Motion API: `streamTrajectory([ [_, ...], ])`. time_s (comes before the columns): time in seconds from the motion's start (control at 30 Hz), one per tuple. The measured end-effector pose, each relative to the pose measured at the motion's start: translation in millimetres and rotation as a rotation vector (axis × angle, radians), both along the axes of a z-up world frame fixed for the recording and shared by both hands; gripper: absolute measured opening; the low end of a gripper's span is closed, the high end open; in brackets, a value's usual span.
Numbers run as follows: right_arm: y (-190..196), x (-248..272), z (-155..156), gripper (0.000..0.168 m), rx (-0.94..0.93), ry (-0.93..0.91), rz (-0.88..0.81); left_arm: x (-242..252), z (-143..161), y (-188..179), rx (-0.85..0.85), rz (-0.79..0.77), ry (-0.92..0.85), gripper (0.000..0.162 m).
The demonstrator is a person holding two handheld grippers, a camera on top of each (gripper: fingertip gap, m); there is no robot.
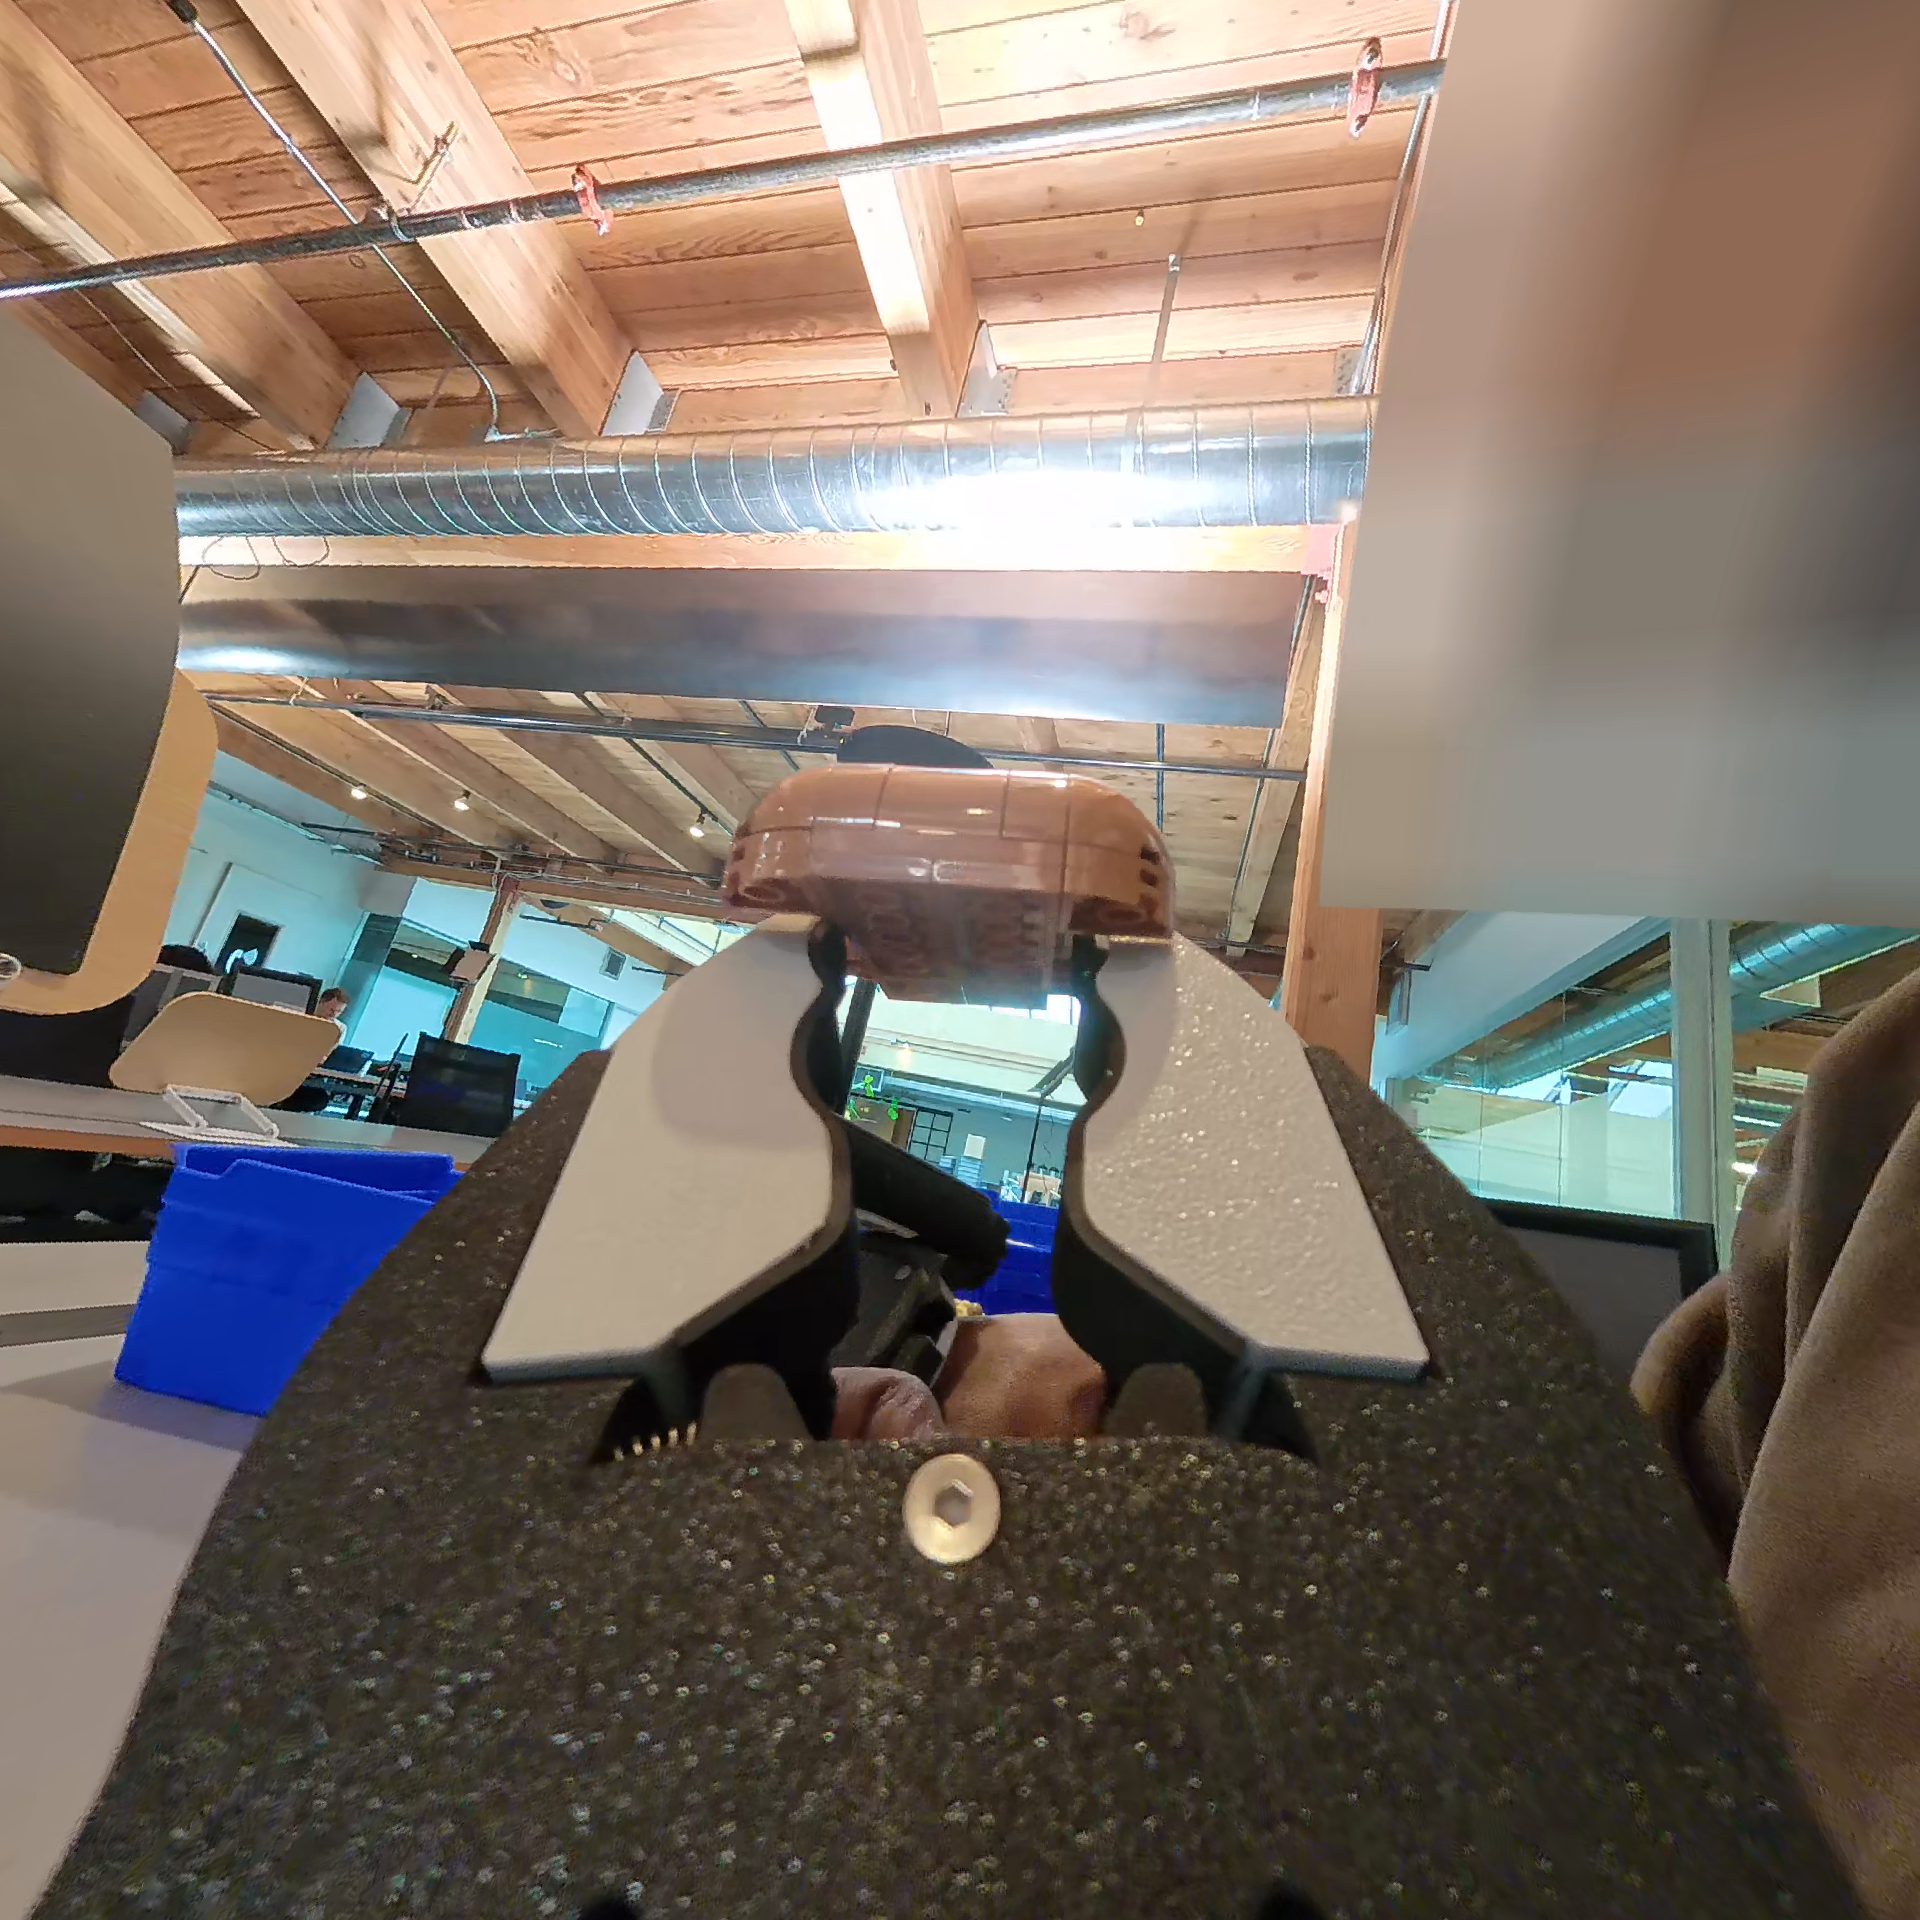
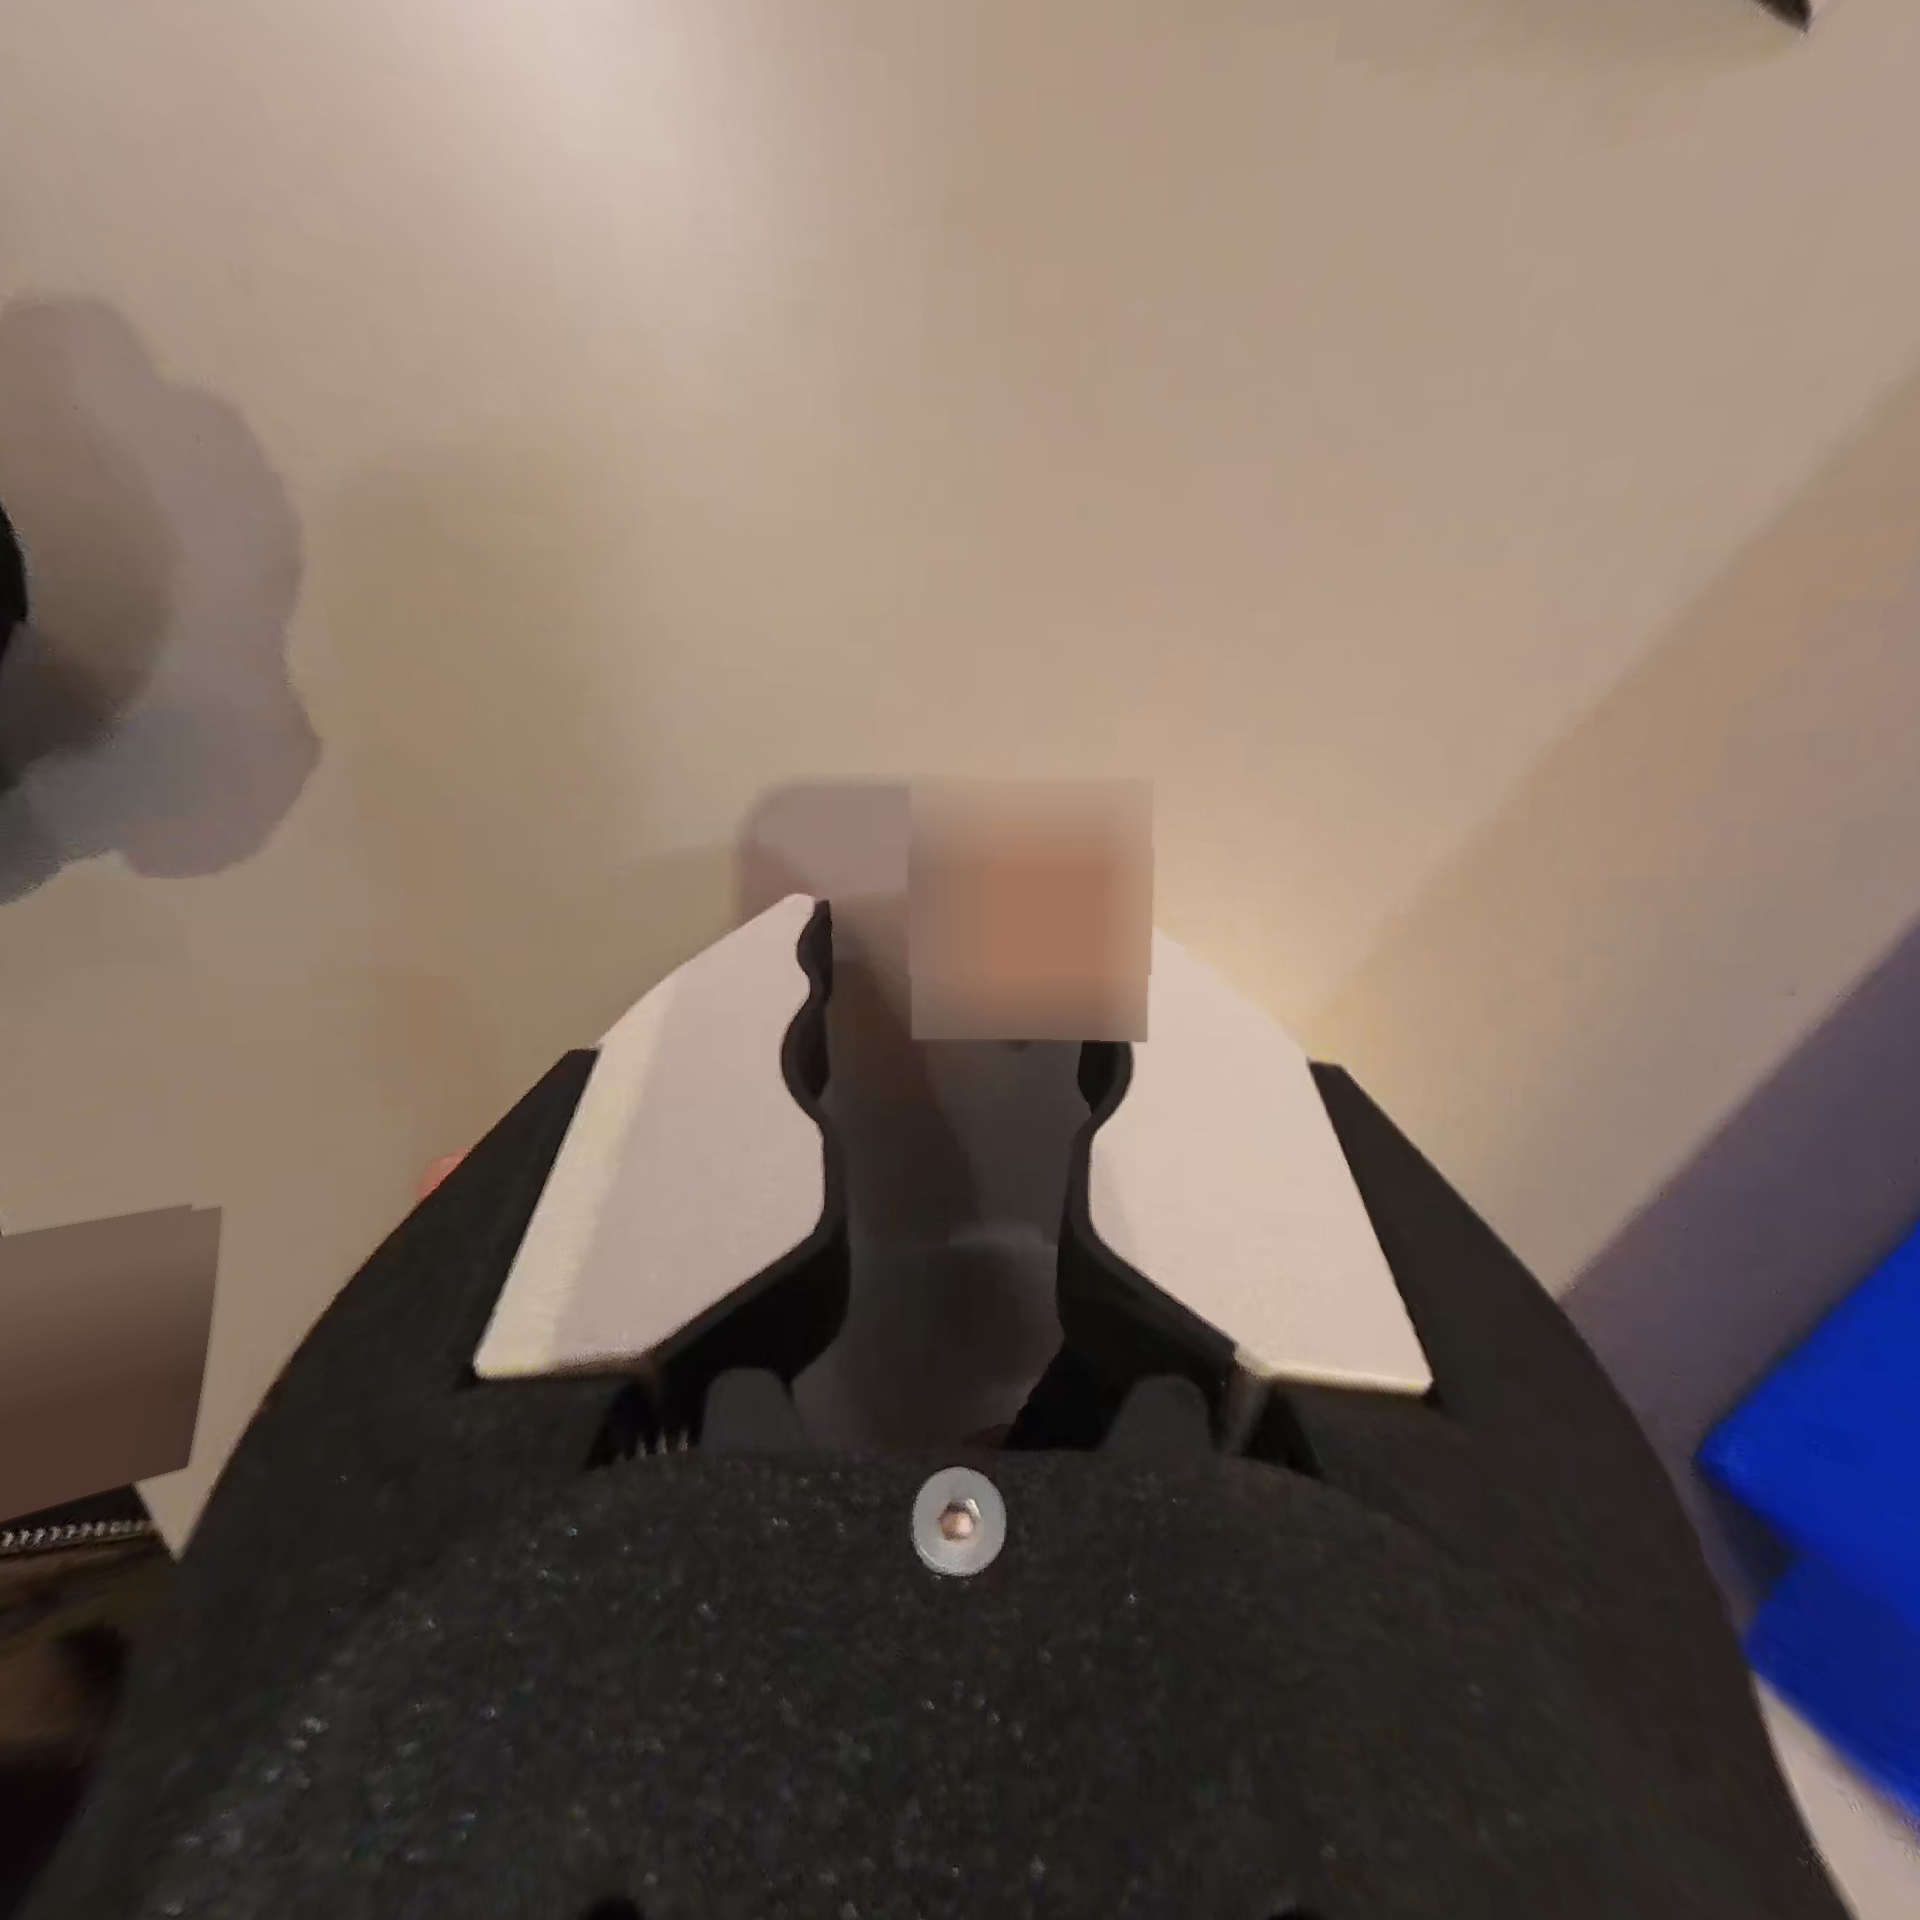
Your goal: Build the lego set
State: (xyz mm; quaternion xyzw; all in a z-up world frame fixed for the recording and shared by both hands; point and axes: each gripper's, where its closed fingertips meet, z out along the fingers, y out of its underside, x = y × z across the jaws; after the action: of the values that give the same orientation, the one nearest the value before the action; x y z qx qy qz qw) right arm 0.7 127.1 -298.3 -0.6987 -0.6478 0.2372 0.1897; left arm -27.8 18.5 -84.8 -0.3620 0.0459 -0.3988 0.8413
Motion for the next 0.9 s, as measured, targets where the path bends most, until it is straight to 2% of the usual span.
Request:
streamTrajectory([
  [0.17,2,-9,-2,0.036,0.035,-0.026,0.054,-5,0,-4,0.010,0.011,-0.004,0.042],
  [0.3,3,-5,-3,0.019,0.088,-0.067,0.072,-5,2,-9,0.036,-0.021,-0.018,0.042],
  [0.5,2,-1,-2,0.017,0.109,-0.076,0.121,7,6,-22,0.105,-0.087,0.023,0.042],
  [0.57,1,0,8,0.017,0.119,-0.052,0.151,10,7,-26,0.127,-0.100,0.037,0.042],
  [0.67,-8,-1,51,0.017,0.121,0.040,0.224,12,8,-29,0.138,-0.119,0.049,0.042],
  [0.83,-43,-6,167,0.017,0.192,0.218,0.427,16,6,-24,0.113,-0.124,0.068,0.042],
  [0.9,-59,-7,199,0.017,0.218,0.245,0.499,14,5,-20,0.086,-0.118,0.058,0.042],
])
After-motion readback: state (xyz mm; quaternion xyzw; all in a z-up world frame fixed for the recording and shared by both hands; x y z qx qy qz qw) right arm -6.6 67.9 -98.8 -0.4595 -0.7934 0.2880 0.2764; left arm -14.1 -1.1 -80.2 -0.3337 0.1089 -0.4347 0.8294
